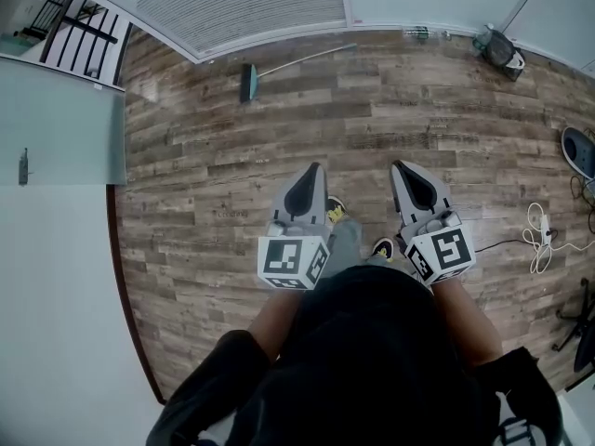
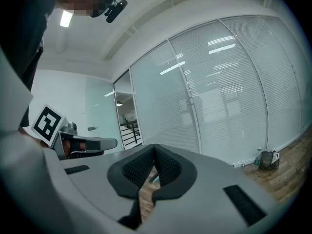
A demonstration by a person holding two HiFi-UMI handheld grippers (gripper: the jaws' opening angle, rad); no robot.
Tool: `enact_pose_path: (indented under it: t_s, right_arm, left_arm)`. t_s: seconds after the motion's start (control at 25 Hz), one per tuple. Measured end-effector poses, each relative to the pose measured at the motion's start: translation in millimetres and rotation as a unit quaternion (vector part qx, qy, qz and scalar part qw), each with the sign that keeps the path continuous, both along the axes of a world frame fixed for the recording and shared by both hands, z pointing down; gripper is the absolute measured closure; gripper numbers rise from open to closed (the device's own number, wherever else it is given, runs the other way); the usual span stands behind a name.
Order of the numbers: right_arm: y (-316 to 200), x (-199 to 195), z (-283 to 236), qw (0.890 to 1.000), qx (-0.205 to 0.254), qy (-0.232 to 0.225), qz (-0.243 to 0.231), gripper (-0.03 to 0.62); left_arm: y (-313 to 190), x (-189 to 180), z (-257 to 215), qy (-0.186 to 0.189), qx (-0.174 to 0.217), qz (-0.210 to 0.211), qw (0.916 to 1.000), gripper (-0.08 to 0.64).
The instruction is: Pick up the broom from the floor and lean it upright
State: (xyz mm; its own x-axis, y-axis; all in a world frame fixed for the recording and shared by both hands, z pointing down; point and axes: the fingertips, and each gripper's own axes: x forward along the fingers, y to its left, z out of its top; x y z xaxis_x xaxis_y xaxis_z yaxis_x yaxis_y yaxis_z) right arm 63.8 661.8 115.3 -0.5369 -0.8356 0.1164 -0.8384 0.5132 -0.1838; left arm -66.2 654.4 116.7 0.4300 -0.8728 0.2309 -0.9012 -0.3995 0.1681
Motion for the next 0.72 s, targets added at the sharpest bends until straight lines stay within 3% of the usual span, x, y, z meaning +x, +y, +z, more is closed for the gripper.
enact_pose_path:
  t_s: [0.72]
  right_arm:
    - [-112.3, -87.1, -0.5, 0.999, -0.006, 0.037, -0.002, 0.575]
  left_arm:
    - [-103.4, -89.7, 0.5, 0.021, 0.002, -0.013, 0.9997, 0.538]
